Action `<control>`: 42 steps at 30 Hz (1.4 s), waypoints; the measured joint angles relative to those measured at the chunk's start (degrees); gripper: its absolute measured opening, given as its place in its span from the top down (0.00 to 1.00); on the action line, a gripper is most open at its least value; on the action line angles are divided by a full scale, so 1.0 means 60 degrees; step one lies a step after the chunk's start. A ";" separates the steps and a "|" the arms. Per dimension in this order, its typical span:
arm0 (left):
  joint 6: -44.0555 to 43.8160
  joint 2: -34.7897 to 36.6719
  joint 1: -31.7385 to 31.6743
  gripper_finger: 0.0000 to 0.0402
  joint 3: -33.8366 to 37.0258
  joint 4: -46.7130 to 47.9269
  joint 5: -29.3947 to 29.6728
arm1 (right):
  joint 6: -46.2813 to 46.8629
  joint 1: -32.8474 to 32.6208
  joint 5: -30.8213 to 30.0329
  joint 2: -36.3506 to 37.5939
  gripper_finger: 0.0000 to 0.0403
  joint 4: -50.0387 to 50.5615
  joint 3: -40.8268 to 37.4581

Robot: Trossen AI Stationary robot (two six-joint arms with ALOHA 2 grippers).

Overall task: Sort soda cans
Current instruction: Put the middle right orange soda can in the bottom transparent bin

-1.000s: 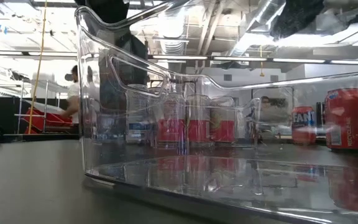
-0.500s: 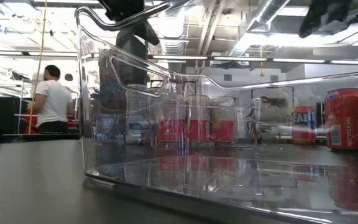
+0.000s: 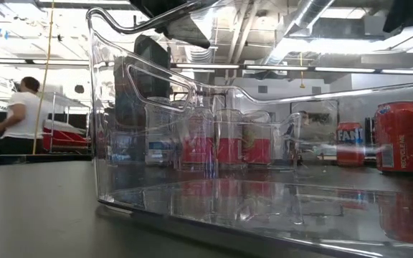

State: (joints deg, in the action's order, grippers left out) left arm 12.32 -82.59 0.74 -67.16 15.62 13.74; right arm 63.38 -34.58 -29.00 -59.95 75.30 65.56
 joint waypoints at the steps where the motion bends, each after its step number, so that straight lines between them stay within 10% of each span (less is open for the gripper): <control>1: 0.0119 0.0004 -0.0099 1.00 0.0000 -0.0002 0.0000 | 0.0003 0.0078 -0.0147 -0.0017 0.99 0.0229 0.0000; 17: -0.0274 0.0925 -0.2885 1.00 -0.0001 0.0063 -0.2328 | -0.2996 0.7218 -0.0591 -0.0083 0.92 0.0032 0.0459; 28: -0.0621 0.1437 -0.3920 1.00 0.2454 -0.2729 -0.4831 | -0.4182 1.2542 0.0437 -0.0117 0.49 -0.0608 0.0463; 42: -0.0962 0.1537 -0.3913 1.00 0.3566 -0.3710 -0.6544 | -0.4831 1.4625 0.1408 -0.2913 0.09 -0.2574 0.0459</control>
State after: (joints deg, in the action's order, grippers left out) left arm 6.55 -73.36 -22.74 -45.76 -6.64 -25.52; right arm 34.39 53.17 -20.56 -77.42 59.86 68.31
